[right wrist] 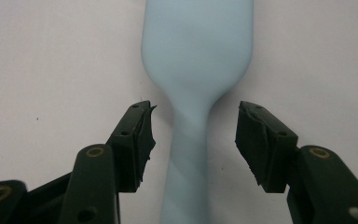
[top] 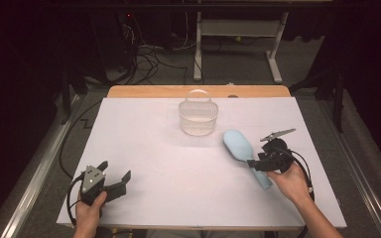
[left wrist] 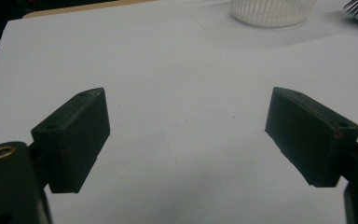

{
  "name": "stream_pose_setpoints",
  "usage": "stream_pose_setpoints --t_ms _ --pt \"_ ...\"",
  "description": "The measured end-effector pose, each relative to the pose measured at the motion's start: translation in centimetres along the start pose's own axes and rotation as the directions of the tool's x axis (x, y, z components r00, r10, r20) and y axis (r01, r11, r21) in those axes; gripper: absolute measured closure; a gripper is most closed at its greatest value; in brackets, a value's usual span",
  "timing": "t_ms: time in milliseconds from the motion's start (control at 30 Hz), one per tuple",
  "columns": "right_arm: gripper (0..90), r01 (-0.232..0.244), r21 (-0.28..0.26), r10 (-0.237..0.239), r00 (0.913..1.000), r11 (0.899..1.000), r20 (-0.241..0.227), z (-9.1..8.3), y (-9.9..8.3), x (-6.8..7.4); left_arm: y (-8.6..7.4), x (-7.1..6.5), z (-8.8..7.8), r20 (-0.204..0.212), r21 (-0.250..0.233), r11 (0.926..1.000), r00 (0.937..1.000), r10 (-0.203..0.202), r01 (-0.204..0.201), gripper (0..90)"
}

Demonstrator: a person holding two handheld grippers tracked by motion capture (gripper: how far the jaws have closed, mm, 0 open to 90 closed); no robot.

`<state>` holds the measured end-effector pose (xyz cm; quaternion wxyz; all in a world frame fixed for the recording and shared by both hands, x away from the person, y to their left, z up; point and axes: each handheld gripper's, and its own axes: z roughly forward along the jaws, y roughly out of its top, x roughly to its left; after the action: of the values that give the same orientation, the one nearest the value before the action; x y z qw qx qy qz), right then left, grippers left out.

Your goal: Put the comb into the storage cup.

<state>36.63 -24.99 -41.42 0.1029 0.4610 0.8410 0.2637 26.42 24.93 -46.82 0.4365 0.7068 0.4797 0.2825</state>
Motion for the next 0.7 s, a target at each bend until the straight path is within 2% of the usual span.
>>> stream_pose_setpoints --t_ms 267,367,700 --pt "46.8 -0.002 0.046 0.002 1.0000 0.999 0.009 1.5 -0.1 0.3 0.0 0.0 0.0 -0.002 0.001 1.0000 1.0000 -0.001 0.001 14.5" --pt "47.7 0.004 0.065 -0.006 0.9995 0.998 0.030 2.0 0.0 0.5 0.0 0.0 0.0 -0.001 0.002 1.0000 1.0000 0.000 0.000 14.5" --pt "50.2 0.033 0.081 -0.038 0.9971 0.996 0.065 2.8 0.4 1.1 0.0 0.0 0.0 -0.001 0.001 1.0000 1.0000 -0.001 0.001 14.5"
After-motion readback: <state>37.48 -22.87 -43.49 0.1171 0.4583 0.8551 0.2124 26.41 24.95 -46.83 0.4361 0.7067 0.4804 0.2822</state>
